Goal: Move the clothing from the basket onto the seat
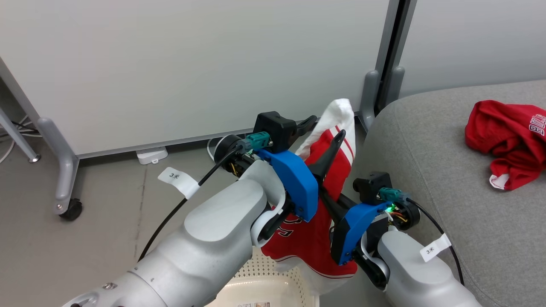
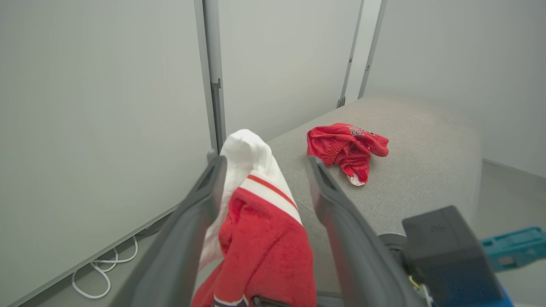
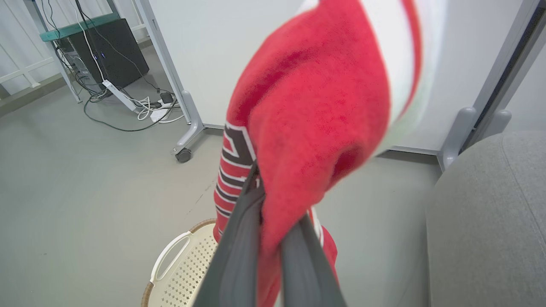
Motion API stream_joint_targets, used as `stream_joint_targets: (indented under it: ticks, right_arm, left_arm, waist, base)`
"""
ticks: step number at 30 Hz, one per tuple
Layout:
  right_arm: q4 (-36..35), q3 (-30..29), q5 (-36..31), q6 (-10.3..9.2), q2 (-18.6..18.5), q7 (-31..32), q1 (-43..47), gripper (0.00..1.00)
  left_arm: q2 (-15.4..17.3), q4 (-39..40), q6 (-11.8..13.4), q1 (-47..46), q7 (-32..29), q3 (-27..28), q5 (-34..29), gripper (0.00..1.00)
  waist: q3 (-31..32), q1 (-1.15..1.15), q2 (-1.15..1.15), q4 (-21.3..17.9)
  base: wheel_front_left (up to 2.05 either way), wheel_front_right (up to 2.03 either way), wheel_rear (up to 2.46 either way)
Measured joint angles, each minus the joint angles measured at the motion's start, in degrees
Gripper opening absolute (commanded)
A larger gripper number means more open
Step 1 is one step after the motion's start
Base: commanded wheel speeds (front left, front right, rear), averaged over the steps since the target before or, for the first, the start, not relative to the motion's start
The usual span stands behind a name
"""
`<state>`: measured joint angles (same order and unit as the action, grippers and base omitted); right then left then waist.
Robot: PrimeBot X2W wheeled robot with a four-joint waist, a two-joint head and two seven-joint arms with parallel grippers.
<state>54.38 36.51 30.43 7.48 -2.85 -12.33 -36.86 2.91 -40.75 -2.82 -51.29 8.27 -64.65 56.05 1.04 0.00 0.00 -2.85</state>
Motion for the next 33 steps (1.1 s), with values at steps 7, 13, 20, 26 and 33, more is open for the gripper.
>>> stream_joint_targets:
  ticks: [7,13,20,26,33]
  right_arm:
    - [0.5,0.4,0.4,0.00,0.0,-0.4,-0.5,0.00]
    - [1.1,-1.4,0.7,0.00,0.0,-1.4,-1.7,0.00]
    - [1.4,-4.3,-0.8,0.00,0.0,-2.1,-2.4,0.00]
    - [-0.1,-6.5,-1.5,0.00,0.0,-2.4,-1.8,0.00]
    - [-1.8,-8.3,-3.2,0.00,0.0,-2.6,0.1,0.00]
  left_arm:
    - [0.5,-0.6,0.5,0.0,2.9,-0.2,-0.6,1.00]
    - [3.8,0.0,1.1,3.6,6.3,1.4,-2.6,1.00]
    - [9.5,9.3,1.9,12.4,6.7,11.2,-9.2,1.00]
    - [13.1,17.0,0.7,24.1,6.7,20.7,-16.3,1.00]
    - [13.5,21.3,-0.6,34.5,6.8,28.4,-23.3,1.00]
  waist:
    - [0.1,0.00,0.00,0.0]
    - [-0.1,0.00,0.00,0.1]
    - [-0.5,0.00,0.00,0.5]
    - [-0.8,0.00,0.00,0.4]
    - [-0.8,0.00,0.00,0.0]
  base:
    - [0.00,0.00,0.00]
    - [0.00,0.00,0.00]
    - [0.00,0.00,0.00]
    - [0.00,0.00,0.00]
    - [0.00,0.00,0.00]
